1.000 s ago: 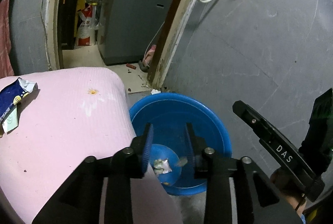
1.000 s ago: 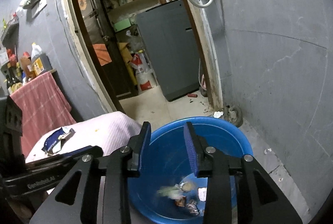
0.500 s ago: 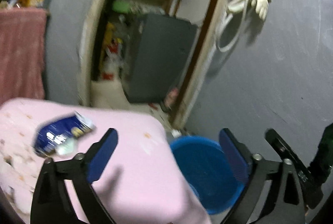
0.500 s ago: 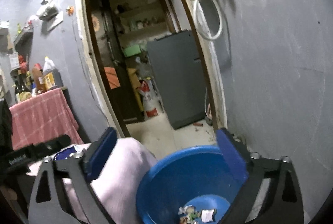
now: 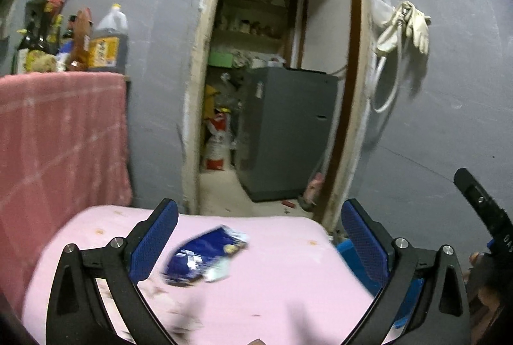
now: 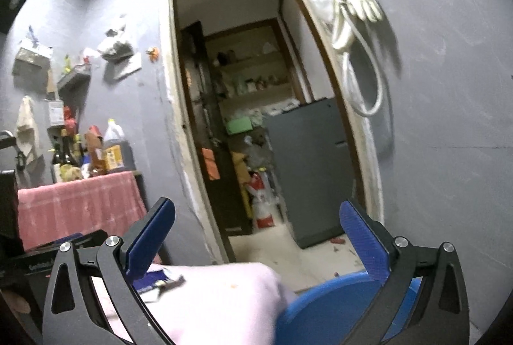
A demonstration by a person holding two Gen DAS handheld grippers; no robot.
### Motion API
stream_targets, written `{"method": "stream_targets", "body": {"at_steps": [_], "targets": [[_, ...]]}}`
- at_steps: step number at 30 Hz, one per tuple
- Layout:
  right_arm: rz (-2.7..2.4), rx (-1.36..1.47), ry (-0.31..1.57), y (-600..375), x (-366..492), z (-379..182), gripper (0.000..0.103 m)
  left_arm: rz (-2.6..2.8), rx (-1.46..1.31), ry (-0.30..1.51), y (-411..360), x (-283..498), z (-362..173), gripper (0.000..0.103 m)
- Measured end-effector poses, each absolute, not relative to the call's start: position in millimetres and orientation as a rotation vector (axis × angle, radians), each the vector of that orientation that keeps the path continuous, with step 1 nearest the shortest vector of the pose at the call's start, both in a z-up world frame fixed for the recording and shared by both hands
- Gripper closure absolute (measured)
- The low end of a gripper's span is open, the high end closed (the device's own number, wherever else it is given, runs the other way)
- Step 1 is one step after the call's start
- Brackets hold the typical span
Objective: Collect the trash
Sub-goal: 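Move both tools back over the table, then grasp the blue chip bag with the left tool while the right tool grasps the white paper packet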
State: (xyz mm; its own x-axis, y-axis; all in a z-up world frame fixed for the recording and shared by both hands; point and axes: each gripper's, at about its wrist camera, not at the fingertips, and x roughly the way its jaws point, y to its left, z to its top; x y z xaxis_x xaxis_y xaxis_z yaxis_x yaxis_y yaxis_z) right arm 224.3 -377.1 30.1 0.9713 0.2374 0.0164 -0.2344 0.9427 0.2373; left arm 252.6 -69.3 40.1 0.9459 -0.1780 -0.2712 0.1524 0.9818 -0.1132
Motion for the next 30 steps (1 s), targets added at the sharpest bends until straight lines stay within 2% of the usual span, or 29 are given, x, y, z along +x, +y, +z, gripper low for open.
{"method": "stream_targets", "body": {"at_steps": [7,13,22,30], "targets": [[0.317,0.199,-0.032,-332,226,39,0.0,-0.088,-0.103,0.254,-21,247,43,0.003],[0.396,0.156,0.036,-296,252,38,0.0,-0.058,-0.124,0.325,10,258,23,0.003],[0.438,0.042,0.246,-261,308,19,0.0,-0.074,-0.138,0.574,30,304,-25,0.003],[0.384,-0.027,0.503,-258,344,-15,0.0,-0.205,-0.072,0.783,14,342,-47,0.003]]}}
